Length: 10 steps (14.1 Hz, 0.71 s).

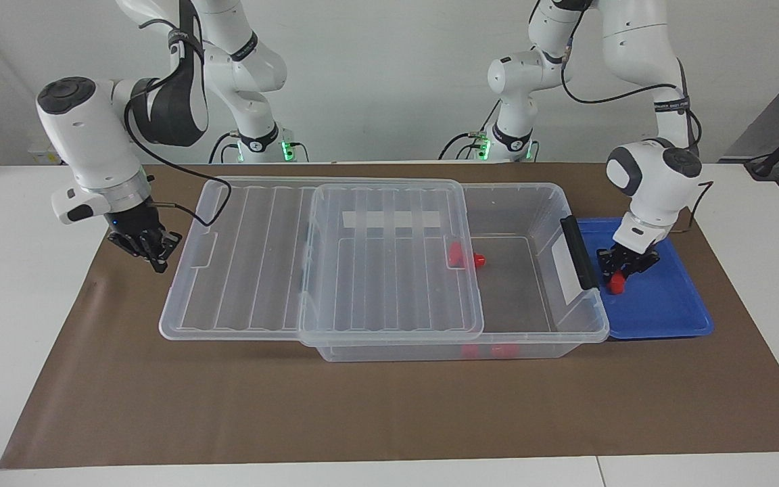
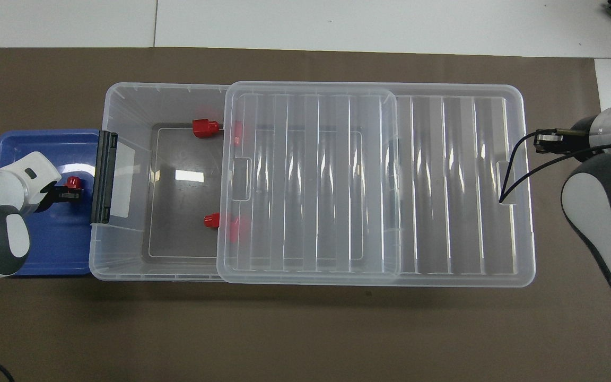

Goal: Place red block in blue tray from box
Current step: 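Lower the block into the tray while the right gripper grips the lid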

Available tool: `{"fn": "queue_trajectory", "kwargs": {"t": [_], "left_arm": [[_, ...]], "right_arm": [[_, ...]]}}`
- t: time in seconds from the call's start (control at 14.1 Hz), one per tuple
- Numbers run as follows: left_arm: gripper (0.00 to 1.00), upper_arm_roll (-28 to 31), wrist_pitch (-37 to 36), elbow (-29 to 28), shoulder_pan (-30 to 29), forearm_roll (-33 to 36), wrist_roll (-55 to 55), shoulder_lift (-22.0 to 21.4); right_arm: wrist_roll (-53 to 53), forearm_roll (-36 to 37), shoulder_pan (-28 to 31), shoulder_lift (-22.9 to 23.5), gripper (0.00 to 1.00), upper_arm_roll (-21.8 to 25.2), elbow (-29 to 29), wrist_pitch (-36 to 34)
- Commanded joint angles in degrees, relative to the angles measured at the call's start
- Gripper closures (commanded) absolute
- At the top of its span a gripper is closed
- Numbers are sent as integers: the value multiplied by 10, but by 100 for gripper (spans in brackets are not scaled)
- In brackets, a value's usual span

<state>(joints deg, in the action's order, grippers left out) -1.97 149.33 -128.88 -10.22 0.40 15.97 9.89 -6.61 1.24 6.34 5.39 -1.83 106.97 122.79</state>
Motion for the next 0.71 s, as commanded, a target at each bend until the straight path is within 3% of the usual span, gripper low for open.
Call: {"fn": "queue_trajectory", "kwargs": {"t": [0.0,0.07,0.14,0.21,0.5,0.64], "left_arm": [[37,0,25,-12,1,-11,20,11],[18,1,22,-10,-1,-11,33,11],[14,0,19,-9,-4,-11,40,11],[2,1,18,-8,-5,-11,41,11],[0,1,-20,11,-5,-11,44,7],[0,0,-86,47,-5,-11,46,1]], "right_arm": [[-9,-4,2,-2,100,-5,10,16],[-9,-4,0,-2,100,-5,10,15],[-9,-4,-5,-2,100,-5,11,15],[-8,-4,-8,-2,100,-5,12,14],[-7,-4,-20,-5,100,-8,21,8],[-6,-4,-30,-6,100,-8,21,3]]}}
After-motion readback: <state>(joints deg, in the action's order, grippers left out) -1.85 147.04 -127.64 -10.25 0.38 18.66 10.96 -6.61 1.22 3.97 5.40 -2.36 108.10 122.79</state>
